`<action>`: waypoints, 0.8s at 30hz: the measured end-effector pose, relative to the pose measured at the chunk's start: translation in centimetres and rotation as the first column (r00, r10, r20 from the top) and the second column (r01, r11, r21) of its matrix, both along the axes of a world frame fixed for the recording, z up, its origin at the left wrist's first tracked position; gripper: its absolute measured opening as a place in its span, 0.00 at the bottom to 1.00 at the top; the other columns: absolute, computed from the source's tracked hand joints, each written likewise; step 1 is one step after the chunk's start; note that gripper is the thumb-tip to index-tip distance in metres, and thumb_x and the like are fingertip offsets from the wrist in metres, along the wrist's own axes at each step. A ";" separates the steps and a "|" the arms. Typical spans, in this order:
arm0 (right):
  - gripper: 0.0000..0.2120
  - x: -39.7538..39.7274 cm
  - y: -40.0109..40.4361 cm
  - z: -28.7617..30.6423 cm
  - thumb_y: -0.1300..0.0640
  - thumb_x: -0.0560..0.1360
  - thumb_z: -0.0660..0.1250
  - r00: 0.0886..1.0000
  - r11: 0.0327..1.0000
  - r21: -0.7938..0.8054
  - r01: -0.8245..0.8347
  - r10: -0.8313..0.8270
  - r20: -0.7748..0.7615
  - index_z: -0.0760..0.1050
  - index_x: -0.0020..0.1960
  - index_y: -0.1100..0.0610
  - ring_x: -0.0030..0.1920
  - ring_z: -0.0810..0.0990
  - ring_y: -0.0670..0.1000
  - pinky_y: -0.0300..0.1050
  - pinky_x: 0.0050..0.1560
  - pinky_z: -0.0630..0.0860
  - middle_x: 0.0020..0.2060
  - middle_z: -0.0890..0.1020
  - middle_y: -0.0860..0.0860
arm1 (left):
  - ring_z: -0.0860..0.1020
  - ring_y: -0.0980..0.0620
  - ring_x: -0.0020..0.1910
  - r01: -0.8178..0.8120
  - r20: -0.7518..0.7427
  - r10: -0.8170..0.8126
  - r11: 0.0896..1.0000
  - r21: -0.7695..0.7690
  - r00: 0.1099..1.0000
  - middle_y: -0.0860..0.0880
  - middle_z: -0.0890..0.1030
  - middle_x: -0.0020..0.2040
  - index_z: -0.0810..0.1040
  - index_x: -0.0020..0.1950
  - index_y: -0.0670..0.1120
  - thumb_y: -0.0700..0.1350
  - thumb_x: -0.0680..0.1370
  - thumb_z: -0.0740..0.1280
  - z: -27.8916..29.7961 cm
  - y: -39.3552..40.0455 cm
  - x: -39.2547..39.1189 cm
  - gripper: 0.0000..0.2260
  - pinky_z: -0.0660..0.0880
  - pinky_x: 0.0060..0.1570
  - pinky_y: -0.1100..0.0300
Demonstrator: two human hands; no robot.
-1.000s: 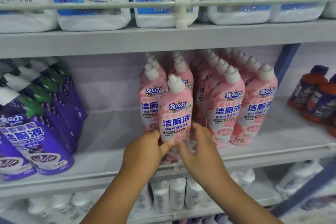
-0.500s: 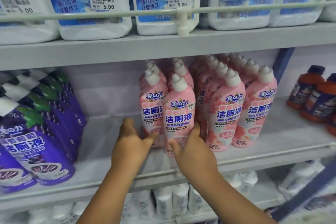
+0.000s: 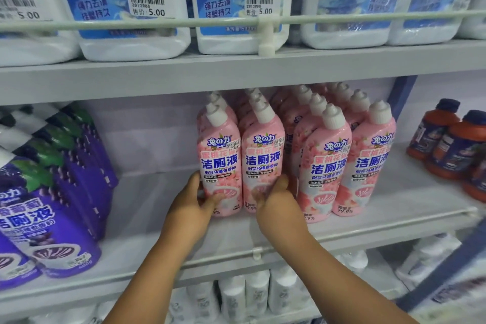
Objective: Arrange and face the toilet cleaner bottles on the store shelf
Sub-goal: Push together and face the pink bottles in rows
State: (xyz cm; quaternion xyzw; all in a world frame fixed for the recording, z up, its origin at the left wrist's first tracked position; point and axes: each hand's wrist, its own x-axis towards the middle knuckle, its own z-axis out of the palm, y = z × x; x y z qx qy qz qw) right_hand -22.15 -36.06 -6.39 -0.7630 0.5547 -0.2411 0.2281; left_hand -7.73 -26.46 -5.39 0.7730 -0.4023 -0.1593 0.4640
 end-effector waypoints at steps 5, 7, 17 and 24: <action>0.27 -0.2 -0.5 0.4 0.48 0.80 0.63 0.996 0.999 0.030 -0.044 0.042 0.084 0.58 0.73 0.59 0.50 0.79 0.54 0.41 0.48 0.73 0.55 0.77 0.53 | 0.79 0.67 0.40 0.006 0.017 -0.007 1.000 0.011 1.000 0.67 0.79 0.44 0.68 0.58 0.65 0.50 0.76 0.72 0.0 0.1 0.1 0.17 0.69 0.34 0.73; 0.24 -0.3 -0.5 0.6 0.47 0.80 0.63 0.980 0.994 0.090 -0.057 0.039 0.196 0.60 0.70 0.56 0.48 0.75 0.51 0.40 0.50 0.70 0.51 0.73 0.49 | 0.80 0.66 0.41 0.010 0.004 -0.010 1.000 0.008 1.000 0.66 0.79 0.44 0.68 0.58 0.65 0.51 0.76 0.72 -0.1 0.0 0.1 0.17 0.70 0.35 0.71; 0.35 -0.2 -0.5 0.3 0.48 0.80 0.63 0.997 0.998 -0.037 -0.054 0.056 0.058 0.53 0.77 0.66 0.52 0.83 0.63 0.51 0.46 0.79 0.57 0.81 0.64 | 0.79 0.61 0.43 0.010 0.030 -0.012 0.998 0.064 0.999 0.65 0.77 0.45 0.69 0.58 0.62 0.55 0.78 0.69 -0.6 0.1 -0.3 0.13 0.72 0.40 0.65; 0.34 -0.8 0.0 0.1 0.49 0.79 0.64 0.998 0.998 -0.015 -0.058 0.058 0.015 0.55 0.75 0.65 0.54 0.83 0.63 0.53 0.50 0.79 0.59 0.80 0.64 | 0.81 0.53 0.54 0.014 0.068 -0.026 0.987 0.163 0.997 0.58 0.81 0.55 0.71 0.59 0.60 0.58 0.75 0.70 -0.7 0.1 0.5 0.15 0.77 0.55 0.55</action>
